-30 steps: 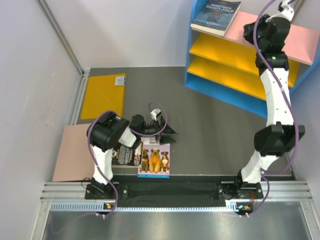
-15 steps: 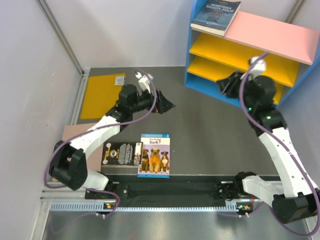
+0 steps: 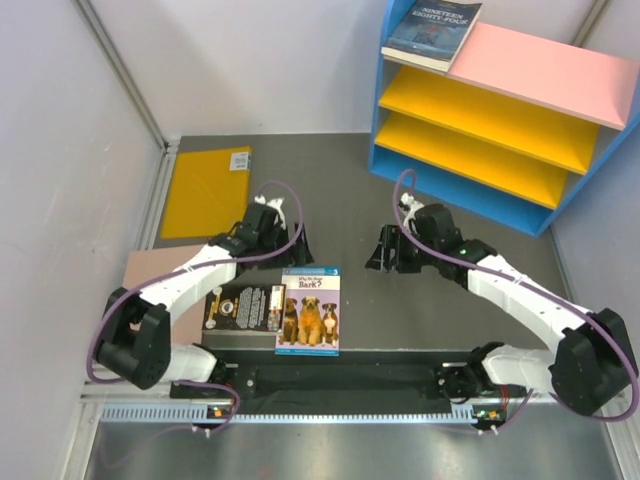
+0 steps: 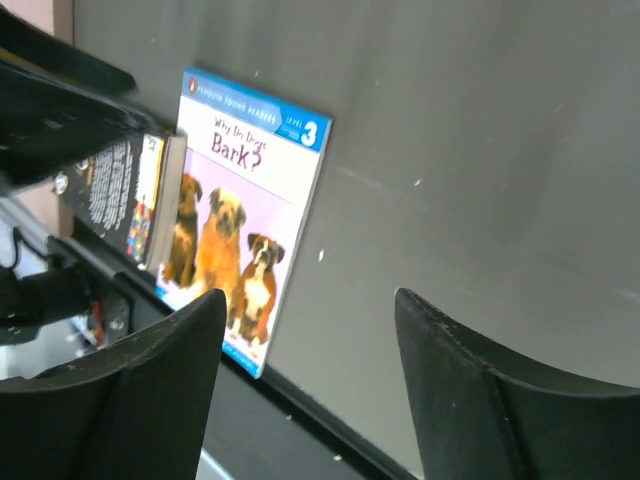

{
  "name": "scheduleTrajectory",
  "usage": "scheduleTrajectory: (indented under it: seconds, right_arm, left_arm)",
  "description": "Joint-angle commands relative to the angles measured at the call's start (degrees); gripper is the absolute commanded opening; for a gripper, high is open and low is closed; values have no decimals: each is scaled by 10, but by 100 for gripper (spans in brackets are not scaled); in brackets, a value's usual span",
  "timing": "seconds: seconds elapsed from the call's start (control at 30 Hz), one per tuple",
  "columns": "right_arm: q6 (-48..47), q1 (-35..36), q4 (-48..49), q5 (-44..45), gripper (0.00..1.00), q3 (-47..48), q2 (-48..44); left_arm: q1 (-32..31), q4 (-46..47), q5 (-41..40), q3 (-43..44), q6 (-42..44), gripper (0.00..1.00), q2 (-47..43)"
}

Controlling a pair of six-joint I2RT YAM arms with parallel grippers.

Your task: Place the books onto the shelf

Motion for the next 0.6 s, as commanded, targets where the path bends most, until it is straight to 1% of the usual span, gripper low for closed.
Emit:
scheduleTrajectory:
  seconds: [0.0,0.13,0.23,0.37,0.5,0.57]
  right_arm:
    - [47,9,61,-63,70,-37,8]
    - [91,20,117,-108,72,-73,35]
    - [118,46,149,-116,73,-79,70]
    - [132,97,177,-128,74,-51,116]
    - [144,144,195,-133,74,-11,161]
    - [149,165,195,-136,74,16,190]
  left_arm:
    - [1,-29,-17,-62,-50,93,-40]
    - [0,-52,-48,-86,-70,91,-63]
    - [0,-70,-65,-91,-80,91,-89]
    - [0,-94,-90,-93,-84,92,-128]
    - [1,-127,-139,-86,-84,91,-168]
    - [0,-159,-156,-82,-90,87,-180]
